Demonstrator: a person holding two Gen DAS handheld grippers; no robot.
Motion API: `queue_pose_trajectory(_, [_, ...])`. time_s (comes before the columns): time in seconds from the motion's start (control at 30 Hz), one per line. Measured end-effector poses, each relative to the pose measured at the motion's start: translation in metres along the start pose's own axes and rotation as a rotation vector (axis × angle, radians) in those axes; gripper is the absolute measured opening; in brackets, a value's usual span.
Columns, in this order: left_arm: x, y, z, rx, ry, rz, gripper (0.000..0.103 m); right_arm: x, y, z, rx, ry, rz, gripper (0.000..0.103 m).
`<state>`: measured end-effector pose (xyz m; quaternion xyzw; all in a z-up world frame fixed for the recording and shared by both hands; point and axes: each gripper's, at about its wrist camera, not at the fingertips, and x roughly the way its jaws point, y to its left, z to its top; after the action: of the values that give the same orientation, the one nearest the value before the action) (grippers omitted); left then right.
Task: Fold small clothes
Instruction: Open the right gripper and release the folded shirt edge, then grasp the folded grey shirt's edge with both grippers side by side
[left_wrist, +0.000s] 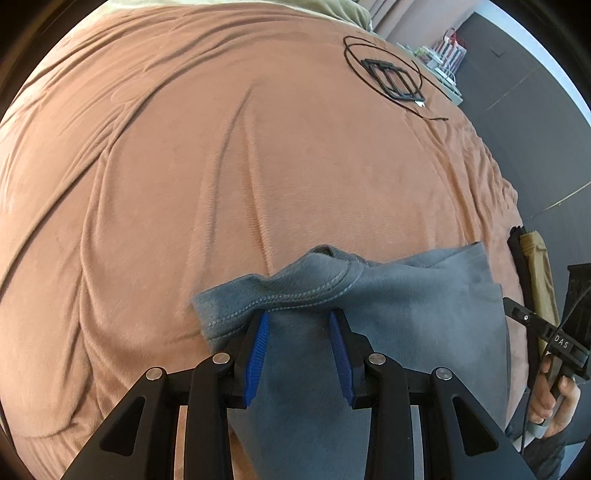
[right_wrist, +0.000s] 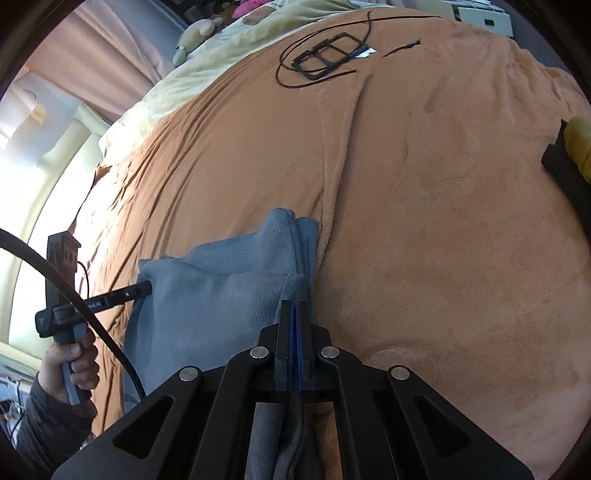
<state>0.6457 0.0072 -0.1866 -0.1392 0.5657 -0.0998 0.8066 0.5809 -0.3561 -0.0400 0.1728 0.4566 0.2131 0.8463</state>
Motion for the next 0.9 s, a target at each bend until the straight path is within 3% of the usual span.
queue_pose_trajectory(0.1, [0.003, -0.004, 0.004, 0.012, -0.004, 0.007, 0.036, -0.007, -0.003, 0.000, 0.013, -0.018, 0.016, 0.004])
queue_pose_trajectory(0.17, [0.005, -0.008, 0.008, 0.025, -0.006, 0.020, 0.036, -0.009, -0.002, -0.002, 0.013, -0.020, 0.014, 0.033])
queue_pose_trajectory(0.2, [0.007, -0.009, 0.009, 0.031, -0.006, 0.024, 0.036, -0.010, 0.001, -0.005, 0.005, -0.025, 0.009, 0.057])
queue_pose_trajectory(0.23, [0.008, -0.010, 0.011, 0.038, -0.007, 0.029, 0.036, -0.011, 0.003, -0.007, -0.002, -0.033, 0.006, 0.063])
queue_pose_trajectory(0.4, [0.005, -0.012, 0.020, 0.046, -0.012, 0.037, 0.036, 0.008, 0.012, -0.014, -0.016, 0.002, -0.053, 0.063])
queue_pose_trajectory(0.47, [-0.006, -0.010, 0.024, 0.025, -0.030, 0.017, 0.036, 0.011, 0.010, -0.014, -0.010, 0.010, -0.082, 0.055])
queue_pose_trajectory(0.5, [-0.014, -0.008, 0.024, 0.016, -0.049, 0.009, 0.036, 0.012, 0.005, -0.013, 0.001, 0.013, -0.101, 0.045])
queue_pose_trajectory(0.6, [-0.030, -0.006, 0.020, 0.023, -0.068, 0.013, 0.036, 0.009, -0.007, -0.010, 0.040, 0.000, -0.122, 0.039])
queue_pose_trajectory(0.77, [-0.041, 0.006, 0.004, -0.017, -0.053, -0.001, 0.038, -0.004, -0.012, -0.012, 0.067, -0.026, -0.099, 0.038])
queue_pose_trajectory(0.9, [-0.045, 0.021, -0.013, -0.081, -0.049, -0.035, 0.051, -0.020, -0.010, -0.019, 0.091, -0.044, 0.031, 0.038])
